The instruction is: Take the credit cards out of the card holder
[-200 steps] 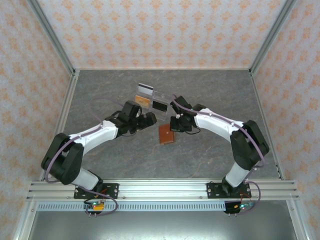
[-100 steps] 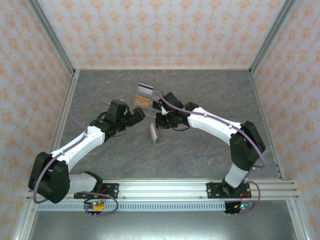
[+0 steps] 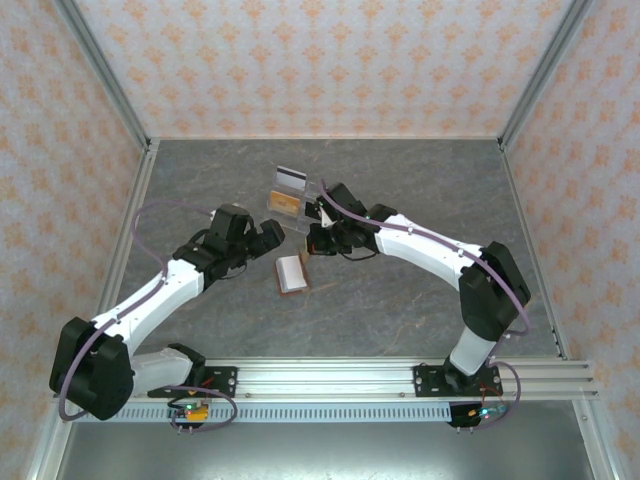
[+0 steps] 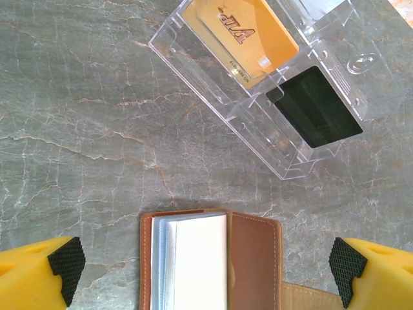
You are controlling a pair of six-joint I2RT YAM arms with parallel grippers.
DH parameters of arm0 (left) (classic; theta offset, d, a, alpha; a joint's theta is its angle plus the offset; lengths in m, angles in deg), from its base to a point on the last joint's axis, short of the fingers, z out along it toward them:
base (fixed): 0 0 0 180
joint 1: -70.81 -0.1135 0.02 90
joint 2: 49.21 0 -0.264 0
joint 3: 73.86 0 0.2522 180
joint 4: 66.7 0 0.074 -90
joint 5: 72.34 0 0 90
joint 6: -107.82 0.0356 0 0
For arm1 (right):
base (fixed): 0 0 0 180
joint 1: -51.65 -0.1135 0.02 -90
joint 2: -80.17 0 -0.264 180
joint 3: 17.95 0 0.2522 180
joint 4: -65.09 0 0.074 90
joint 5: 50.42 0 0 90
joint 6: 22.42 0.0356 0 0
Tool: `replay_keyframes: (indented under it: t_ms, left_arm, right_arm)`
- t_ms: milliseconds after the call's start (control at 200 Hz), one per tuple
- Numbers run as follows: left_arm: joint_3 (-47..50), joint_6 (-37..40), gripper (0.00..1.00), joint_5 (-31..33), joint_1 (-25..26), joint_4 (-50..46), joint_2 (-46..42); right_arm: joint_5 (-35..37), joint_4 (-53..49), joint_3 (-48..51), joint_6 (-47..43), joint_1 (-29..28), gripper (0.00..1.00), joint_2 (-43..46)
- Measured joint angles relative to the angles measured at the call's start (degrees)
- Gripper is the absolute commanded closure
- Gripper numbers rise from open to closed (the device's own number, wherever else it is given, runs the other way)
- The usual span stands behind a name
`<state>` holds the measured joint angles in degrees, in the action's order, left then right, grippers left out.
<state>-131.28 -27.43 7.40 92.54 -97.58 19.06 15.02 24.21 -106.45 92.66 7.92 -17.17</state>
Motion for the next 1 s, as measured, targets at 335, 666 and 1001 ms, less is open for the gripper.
replay_keyframes:
  t_ms: [335,666,1001]
  left_arm:
    - [0.7,0.4,0.32,-7.5,1.4,4.1,5.9]
    - [-0.9,-0.2,0.3,-7.9,6.1,5.6,15.9]
    - [-1.6,-1.9,0.46,-8.4,7.2,7.8,17.6]
  right_arm:
    - [7.3,-3.0,1.4,-0.5,2.1,0.98,0.0]
    - [8.1,-2.9,8.9,-2.7,7.0,0.98,0.0]
    - [8.0,-1.9,10.9,-4.3,7.7,0.98,0.0]
